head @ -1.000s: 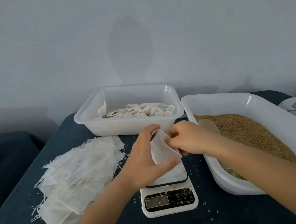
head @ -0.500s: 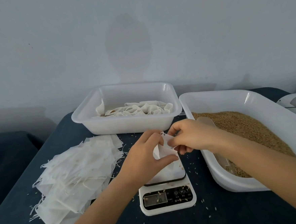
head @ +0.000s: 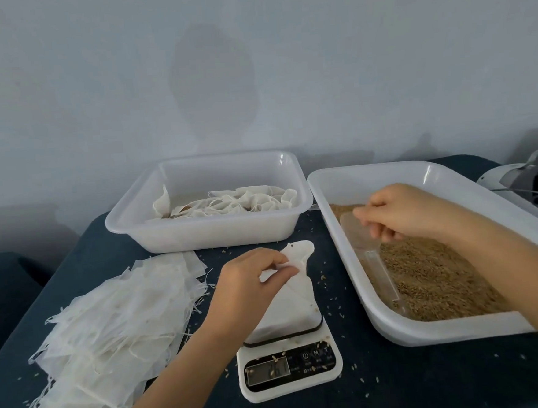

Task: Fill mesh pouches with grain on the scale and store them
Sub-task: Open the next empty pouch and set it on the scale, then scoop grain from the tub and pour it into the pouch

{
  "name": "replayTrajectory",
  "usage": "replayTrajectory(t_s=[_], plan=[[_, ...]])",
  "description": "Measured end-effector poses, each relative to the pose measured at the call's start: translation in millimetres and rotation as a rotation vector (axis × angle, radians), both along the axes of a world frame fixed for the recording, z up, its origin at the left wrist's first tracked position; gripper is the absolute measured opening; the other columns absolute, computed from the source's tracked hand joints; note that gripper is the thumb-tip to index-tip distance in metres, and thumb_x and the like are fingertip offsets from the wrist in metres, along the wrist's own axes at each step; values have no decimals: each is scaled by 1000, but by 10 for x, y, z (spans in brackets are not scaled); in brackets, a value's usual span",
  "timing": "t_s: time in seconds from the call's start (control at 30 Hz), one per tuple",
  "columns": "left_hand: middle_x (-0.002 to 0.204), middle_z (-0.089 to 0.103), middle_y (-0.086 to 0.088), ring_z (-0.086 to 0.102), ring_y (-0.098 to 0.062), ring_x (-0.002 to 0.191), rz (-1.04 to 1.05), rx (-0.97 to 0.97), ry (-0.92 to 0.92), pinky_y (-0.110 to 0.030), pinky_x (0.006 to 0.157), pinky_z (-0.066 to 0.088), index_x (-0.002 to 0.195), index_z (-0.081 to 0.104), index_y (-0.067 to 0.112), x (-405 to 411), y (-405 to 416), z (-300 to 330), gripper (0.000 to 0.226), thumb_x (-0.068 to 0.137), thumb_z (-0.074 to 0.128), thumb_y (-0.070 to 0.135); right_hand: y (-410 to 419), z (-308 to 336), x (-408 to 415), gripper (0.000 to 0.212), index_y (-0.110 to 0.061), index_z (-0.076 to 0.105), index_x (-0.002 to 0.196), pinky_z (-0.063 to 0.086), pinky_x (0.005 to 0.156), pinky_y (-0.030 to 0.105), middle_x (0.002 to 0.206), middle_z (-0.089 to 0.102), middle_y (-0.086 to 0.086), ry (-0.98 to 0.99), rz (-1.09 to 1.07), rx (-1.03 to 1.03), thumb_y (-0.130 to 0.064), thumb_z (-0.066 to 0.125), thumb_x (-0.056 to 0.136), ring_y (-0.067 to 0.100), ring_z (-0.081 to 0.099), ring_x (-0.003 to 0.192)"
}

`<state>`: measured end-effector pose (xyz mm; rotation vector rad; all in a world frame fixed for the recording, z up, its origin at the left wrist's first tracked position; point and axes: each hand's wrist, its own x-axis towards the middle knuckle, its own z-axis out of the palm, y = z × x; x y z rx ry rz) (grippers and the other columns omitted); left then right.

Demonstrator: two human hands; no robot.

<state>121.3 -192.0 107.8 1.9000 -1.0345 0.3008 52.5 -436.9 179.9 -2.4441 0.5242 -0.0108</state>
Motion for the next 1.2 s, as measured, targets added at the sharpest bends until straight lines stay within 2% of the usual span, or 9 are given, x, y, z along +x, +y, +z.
replayTrajectory(t_s=[0.07,0.17,0.33,0.5,0.6,0.7,0.83,0.97,1.2], plan=[[78,63,16,58,3,80,-22,14,-32,-3,73,42,79,71,14,-17,-54,7,17,80,65,30,-169,-165,-69,42,-16,62,70,52,57,23,55,64,-4,291,5,-304,-51,52,91,9,62,49],[81,67,10,59,-1,81,-44,17,-50,-9,73,45,83,71,13,-45,-168,-22,5,81,71,18,-219,-529,-62,49,-20,55,63,45,46,21,41,51,-8,515,-13,-367,-63,52,86,7,47,33],[84,69,4,59,-5,83,-93,60,-72,-15,73,48,88,72,10,-106,-270,-43,7,83,69,14,-233,-758,92,35,-17,57,72,38,39,17,57,56,-4,505,-77,-261,-50,60,84,6,49,36],[80,68,4,59,-7,78,-74,59,-73,-15,69,47,84,71,9,-85,-258,-61,4,82,70,13,-592,-543,12,41,-6,63,84,58,57,29,62,66,2,410,-56,-187,-40,43,97,14,60,49],[79,67,6,59,-6,78,-53,56,-56,-12,70,46,81,70,11,-55,-265,-86,2,82,70,13,-919,-369,-167,17,-17,57,103,49,50,17,78,67,0,334,34,-238,-30,50,95,9,58,56],[79,67,8,59,-3,79,-24,50,-41,-10,70,45,80,70,13,-25,-240,-109,2,81,71,13,-1151,-182,-319,21,-31,56,112,51,59,20,87,67,-1,401,128,-303,-27,57,92,7,59,64],[80,67,10,59,-2,80,-27,58,-28,-6,69,43,80,69,14,-40,-299,-130,2,81,71,14,-1224,63,-492,27,-41,59,111,43,53,18,76,66,-8,561,228,-149,-24,61,90,4,54,55],[79,67,10,59,-2,79,-33,46,-26,-3,67,40,80,69,15,-44,-302,-110,2,81,70,15,-1107,28,-507,24,-29,61,115,42,52,17,78,64,-6,658,281,-150,-22,58,92,4,52,53],[80,67,11,60,-3,78,-23,4,-44,-15,72,49,81,69,16,43,-207,-66,3,83,70,18,-1025,-169,-569,21,-33,58,112,43,53,16,84,66,-2,596,138,-170,-28,59,91,2,52,52]])
